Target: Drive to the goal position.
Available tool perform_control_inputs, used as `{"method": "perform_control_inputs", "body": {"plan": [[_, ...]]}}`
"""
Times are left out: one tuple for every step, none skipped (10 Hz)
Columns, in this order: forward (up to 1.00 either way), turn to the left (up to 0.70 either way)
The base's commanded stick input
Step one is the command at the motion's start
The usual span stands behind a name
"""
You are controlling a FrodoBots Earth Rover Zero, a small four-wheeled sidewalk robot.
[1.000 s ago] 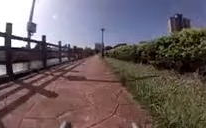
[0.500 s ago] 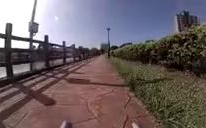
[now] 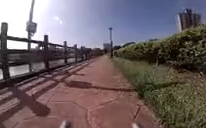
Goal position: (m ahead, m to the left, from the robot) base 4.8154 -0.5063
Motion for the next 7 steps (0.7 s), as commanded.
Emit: {"method": "perform_control_inputs", "body": {"plan": [[0.50, 0.02], [0.50, 0.35], [0.50, 0.50], [0.50, 0.50], [0.50, 0.33], [0.50, 0.18], [0.50, 0.11]]}}
